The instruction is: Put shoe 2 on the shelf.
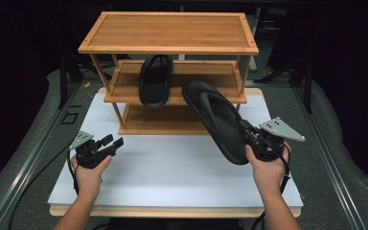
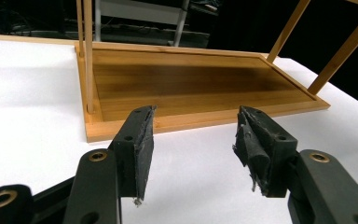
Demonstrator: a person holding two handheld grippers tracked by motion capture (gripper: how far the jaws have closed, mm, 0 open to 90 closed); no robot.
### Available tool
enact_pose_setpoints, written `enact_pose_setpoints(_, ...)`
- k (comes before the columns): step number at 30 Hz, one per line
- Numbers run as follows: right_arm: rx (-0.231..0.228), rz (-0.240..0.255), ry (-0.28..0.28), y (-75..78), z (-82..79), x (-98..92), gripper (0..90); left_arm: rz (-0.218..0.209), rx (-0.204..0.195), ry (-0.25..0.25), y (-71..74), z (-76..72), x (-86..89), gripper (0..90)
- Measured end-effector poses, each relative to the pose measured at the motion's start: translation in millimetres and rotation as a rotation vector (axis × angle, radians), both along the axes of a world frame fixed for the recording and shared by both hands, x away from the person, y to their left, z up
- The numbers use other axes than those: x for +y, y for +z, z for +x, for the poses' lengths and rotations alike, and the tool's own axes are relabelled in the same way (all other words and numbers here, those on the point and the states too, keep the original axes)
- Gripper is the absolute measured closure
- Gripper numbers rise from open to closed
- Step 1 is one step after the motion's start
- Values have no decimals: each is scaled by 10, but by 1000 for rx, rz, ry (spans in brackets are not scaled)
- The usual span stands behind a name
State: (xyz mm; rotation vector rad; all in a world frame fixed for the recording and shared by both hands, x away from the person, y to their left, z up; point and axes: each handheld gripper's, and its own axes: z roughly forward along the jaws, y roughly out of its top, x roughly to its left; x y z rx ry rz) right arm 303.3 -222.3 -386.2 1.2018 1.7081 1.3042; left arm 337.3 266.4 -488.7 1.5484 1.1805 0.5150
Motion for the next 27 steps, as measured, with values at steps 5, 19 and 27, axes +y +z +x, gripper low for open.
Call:
enact_pose_setpoints(5, 0, -12, -7, 45, 119, 28, 849, 0, 3, -1, -1, 2, 5, 466)
enact_pose_setpoints(19, 26, 22, -48, 166, 547, 144, 849, -6, 0, -2, -7, 6, 12, 468)
enact_pose_setpoints(27, 32, 7, -60, 189, 744, 270, 849, -5, 2, -3, -8, 8, 13, 468)
